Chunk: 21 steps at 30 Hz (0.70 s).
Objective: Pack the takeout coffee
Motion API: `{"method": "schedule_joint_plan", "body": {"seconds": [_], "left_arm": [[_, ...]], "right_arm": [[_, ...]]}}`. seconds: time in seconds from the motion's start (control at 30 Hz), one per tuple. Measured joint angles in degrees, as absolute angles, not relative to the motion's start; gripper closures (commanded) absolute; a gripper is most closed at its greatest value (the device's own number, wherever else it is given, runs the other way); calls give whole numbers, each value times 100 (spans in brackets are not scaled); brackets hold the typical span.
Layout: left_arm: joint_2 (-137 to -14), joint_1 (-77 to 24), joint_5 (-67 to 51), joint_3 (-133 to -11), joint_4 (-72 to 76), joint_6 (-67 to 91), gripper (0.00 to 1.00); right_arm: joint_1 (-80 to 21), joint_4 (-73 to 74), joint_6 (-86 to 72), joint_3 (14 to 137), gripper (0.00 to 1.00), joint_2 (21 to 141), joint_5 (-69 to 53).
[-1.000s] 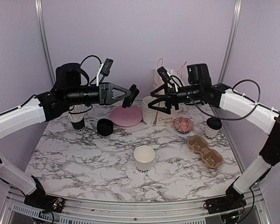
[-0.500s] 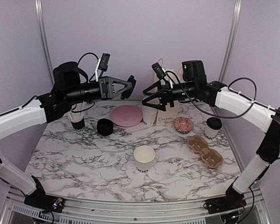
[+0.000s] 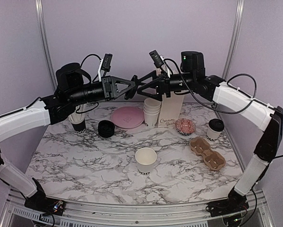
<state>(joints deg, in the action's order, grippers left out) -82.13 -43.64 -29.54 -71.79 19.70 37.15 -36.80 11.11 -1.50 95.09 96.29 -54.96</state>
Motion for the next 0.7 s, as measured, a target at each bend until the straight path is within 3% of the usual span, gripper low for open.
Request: {"method": "schedule_joint_plan", "body": {"seconds": [0.33, 0.6, 0.7], "left_arm": [[-8213, -4427, -2998, -7181, 2200, 3879, 90], [-8213, -4447, -3039, -7181, 2292, 3975, 90], [-8217, -4464, -3083, -7181, 2298, 3992, 90]], "right_arm": [[-3780, 1116, -301, 9664, 3, 9762, -5190], [-3782, 1105, -301, 9664, 21, 9762, -5249], [-3785, 1070, -287, 9662, 24, 9762, -5408]]}}
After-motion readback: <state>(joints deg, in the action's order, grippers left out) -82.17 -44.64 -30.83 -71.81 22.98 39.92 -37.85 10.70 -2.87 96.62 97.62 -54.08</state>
